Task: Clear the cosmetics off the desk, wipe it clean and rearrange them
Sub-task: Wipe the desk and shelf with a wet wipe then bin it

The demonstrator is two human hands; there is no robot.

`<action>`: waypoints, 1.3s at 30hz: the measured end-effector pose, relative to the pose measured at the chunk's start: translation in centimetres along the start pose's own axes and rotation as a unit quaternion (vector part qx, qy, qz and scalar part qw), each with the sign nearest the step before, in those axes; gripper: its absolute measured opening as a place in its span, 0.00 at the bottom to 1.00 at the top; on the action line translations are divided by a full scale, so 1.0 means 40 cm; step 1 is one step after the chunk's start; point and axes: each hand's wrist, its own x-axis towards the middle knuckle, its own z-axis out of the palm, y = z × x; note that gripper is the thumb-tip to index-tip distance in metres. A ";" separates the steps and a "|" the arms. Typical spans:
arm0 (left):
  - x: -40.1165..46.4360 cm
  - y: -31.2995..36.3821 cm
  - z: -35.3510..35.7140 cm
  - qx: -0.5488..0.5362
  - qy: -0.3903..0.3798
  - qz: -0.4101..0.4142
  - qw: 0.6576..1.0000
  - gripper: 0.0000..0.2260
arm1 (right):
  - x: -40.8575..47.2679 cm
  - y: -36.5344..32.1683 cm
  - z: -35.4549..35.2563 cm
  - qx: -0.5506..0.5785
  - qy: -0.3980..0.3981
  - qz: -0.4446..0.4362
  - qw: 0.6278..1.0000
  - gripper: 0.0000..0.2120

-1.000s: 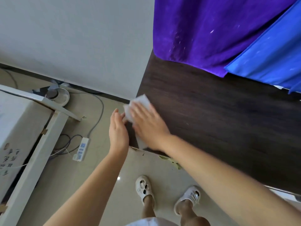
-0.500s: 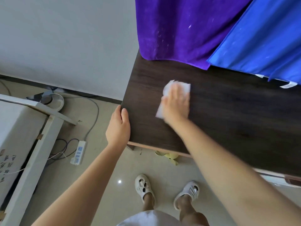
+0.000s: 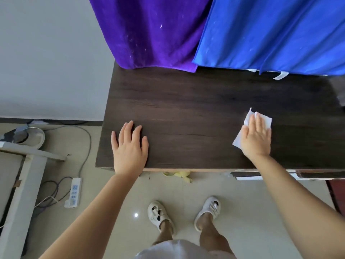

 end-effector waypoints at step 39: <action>-0.159 0.934 0.353 0.018 -0.024 0.177 0.984 0.21 | 0.119 0.797 -0.097 -0.031 -0.031 -0.317 0.948 0.28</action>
